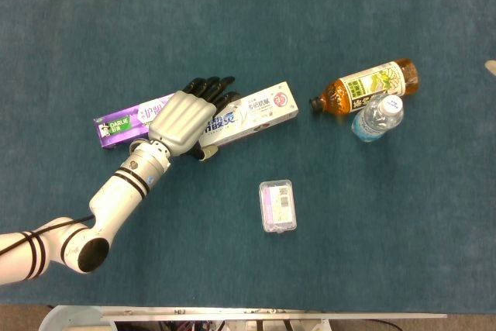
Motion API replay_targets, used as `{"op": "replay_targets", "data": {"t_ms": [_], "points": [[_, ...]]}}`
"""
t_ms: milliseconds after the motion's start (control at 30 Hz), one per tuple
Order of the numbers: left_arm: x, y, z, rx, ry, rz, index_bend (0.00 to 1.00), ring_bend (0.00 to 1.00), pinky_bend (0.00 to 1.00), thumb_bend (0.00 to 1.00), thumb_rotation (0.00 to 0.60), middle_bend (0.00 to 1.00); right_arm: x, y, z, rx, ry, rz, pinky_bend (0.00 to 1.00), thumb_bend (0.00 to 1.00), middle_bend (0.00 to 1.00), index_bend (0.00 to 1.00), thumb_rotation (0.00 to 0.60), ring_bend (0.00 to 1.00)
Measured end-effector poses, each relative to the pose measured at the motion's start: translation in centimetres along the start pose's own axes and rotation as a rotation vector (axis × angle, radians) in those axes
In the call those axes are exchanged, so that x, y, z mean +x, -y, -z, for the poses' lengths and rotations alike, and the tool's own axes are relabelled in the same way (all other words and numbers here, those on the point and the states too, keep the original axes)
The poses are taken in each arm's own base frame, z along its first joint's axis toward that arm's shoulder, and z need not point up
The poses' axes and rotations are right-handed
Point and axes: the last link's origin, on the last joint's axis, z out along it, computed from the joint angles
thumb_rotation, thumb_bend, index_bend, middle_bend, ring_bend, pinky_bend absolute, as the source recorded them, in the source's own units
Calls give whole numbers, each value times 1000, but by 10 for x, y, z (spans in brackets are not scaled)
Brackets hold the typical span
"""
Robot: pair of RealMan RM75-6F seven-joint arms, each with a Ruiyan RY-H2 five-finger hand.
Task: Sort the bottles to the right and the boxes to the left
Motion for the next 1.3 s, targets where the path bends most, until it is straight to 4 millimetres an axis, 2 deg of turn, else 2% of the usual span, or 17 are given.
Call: {"op": "replay_targets", "data": {"t_ms": [67, 167, 367, 1000, 1300], "points": [[0, 0, -2, 3, -2, 2, 312, 0, 89, 236, 600, 0, 0, 0, 1, -1, -1, -3, 411, 33, 298, 103, 600, 189], [-1, 0, -3, 6, 0, -3, 331, 0, 89, 237, 600, 0, 1, 0, 1, -2, -2, -5, 411, 33, 298, 103, 600, 189], [-2, 2, -7, 21, -10, -46, 244, 0, 89, 237, 600, 0, 2, -1, 2, -3, -1, -8, 411, 33, 298, 103, 600, 189], [6, -1, -11, 29, -53, -208, 210, 0, 42, 236, 600, 0, 5, -6, 5, -13, -3, -18, 411, 33, 298, 104, 600, 189], [10, -5, -11, 10, -36, -168, 199, 0, 16, 236, 600, 0, 4, -5, 5, -10, -1, -18, 411, 33, 298, 104, 600, 189]]}}
